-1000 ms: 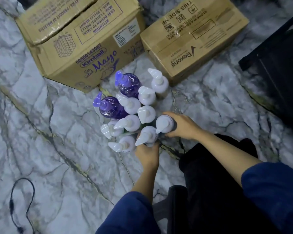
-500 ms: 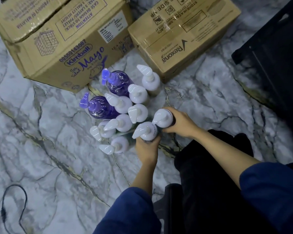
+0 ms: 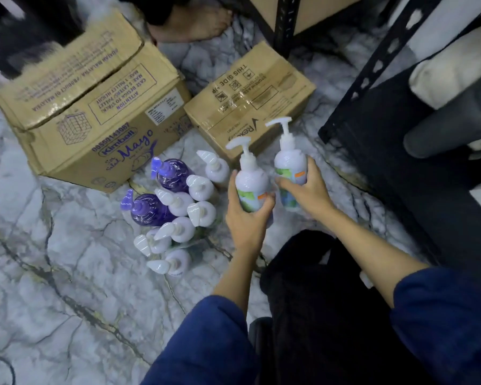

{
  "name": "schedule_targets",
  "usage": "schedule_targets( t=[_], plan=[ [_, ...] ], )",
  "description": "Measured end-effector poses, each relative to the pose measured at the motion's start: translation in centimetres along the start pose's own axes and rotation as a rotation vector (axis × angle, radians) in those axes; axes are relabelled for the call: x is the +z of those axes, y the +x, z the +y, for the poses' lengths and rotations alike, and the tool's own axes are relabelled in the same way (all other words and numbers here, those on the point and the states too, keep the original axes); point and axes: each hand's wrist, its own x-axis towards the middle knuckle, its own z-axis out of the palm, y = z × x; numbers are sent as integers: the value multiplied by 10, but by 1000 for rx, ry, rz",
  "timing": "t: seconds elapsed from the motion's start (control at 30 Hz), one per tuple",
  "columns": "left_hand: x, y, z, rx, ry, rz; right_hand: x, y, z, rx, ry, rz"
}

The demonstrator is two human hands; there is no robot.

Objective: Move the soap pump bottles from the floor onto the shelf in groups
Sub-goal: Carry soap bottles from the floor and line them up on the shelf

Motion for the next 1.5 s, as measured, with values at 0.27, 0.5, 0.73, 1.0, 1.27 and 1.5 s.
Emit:
schedule_targets(
  t=[0.27, 0.5, 0.73, 1.0, 1.27, 1.5],
  plan=[
    [7, 7, 106, 248, -46, -79, -62, -21, -108, -279, 185, 237],
    [7, -13, 220, 505, -175, -100, -119, -68, -210, -496, 220, 365],
    [-4, -50, 339, 727, -267, -122, -173, -130, -305, -727, 214, 476],
    [6, -117, 442, 941, -447, -238, -241, -212, -375, -905, 261, 704],
    [58, -209, 491, 979, -598, -465, -334, -292, -381, -955, 231, 988],
    [111, -294, 504, 967, -621, -637, -406, -351, -343, -927, 187, 1246]
  ],
)
